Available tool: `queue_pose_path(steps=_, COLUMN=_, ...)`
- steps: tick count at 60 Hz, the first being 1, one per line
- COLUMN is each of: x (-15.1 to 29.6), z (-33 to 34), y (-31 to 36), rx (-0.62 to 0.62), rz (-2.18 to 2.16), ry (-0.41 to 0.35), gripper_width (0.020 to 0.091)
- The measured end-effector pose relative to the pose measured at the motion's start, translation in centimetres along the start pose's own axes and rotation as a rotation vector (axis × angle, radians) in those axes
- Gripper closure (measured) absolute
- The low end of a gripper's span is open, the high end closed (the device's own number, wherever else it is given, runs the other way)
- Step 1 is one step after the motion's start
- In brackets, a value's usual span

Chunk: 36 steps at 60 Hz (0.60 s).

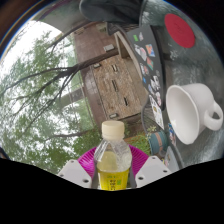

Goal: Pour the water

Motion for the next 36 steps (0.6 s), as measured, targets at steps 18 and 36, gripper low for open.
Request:
queue_pose_path(steps=18, x=15.8, z=5.8, y=15.2, rx=-0.164, rz=1.704, ry=-0.318, gripper_width=0.0664)
queue_pose_path(steps=36, x=35.3, z=12.2, y=-1.2, rx=-0.504, rz=1.874, ry=-0.234, gripper_width=0.0661)
Point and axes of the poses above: the point between the fingertips, and its own axes, seen from behind it with the camera up: y to the left, x up, z backward, against the way the camera looks, the point moved 5 cm from there along z, backward, against the way the camera looks, and after that the axes turned 4 degrees about -z, right-handed, at the moved point
